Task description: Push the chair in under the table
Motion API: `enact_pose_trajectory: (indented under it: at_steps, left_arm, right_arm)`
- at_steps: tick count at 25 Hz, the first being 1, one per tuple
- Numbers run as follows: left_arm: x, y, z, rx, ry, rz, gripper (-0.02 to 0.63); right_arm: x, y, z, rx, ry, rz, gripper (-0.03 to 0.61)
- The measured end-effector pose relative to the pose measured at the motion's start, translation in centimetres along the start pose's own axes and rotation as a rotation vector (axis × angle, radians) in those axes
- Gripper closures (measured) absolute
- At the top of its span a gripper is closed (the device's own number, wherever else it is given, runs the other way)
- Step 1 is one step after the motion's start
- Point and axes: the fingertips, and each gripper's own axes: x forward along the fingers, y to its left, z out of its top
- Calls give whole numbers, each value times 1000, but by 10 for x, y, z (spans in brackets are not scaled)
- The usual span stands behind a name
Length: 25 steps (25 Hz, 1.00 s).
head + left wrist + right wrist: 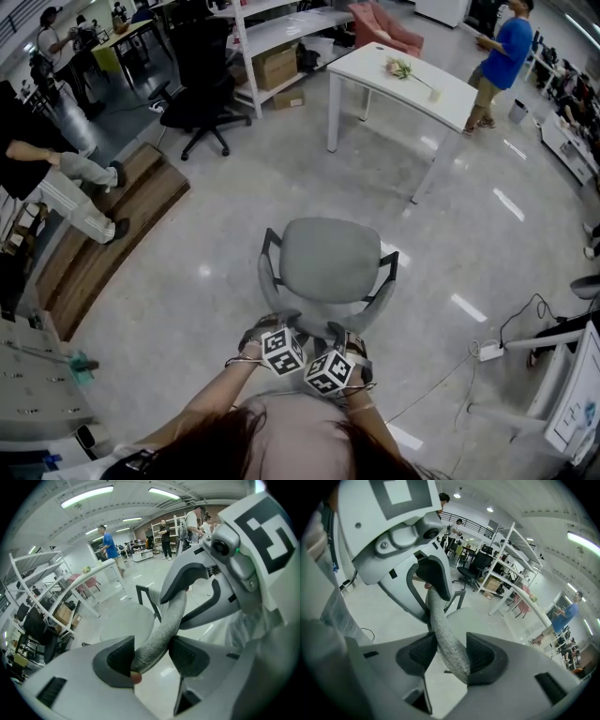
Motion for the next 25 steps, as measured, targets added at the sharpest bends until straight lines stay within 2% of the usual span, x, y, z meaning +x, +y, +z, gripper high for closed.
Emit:
enact_pose_trajectory:
  at_steps: [25]
  left_arm:
    - [29,57,30,0,-12,12,382]
  right_arm:
    - [35,-60,13,-4,-12,-21,367]
